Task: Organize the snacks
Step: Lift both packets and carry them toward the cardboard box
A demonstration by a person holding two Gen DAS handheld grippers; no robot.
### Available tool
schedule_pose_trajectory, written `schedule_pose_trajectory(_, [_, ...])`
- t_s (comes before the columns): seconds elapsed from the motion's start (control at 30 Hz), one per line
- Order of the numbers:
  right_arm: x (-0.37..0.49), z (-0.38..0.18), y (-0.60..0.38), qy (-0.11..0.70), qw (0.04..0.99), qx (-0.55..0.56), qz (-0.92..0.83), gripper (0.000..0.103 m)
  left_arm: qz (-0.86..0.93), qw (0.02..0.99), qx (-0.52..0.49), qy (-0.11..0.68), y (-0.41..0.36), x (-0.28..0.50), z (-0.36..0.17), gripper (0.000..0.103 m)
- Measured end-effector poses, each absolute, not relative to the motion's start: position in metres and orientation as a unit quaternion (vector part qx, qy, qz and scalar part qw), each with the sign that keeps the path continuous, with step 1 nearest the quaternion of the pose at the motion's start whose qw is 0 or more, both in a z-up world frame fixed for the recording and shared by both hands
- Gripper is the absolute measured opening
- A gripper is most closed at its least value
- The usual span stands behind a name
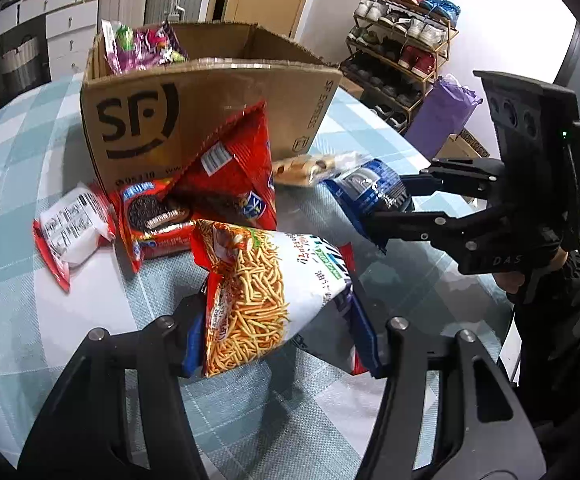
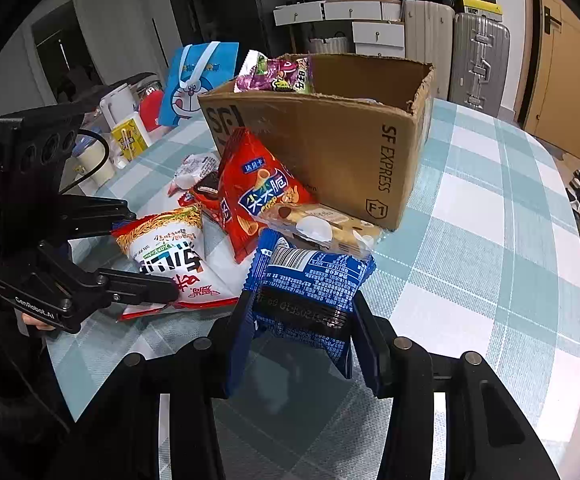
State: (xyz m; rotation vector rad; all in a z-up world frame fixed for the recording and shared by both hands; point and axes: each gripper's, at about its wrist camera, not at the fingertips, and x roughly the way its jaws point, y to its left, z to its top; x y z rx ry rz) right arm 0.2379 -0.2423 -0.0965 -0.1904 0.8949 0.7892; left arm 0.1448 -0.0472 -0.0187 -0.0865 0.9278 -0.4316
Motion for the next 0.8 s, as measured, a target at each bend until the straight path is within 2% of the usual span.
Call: schedule_pose_trajectory(0.8, [0.224, -0.052, -0.258, 0.343, 0.853, -0.042, 0.390, 0.046, -0.145, 0.920, -0.078, 0.356, 0.010, 0.123, 0.043, 0.056])
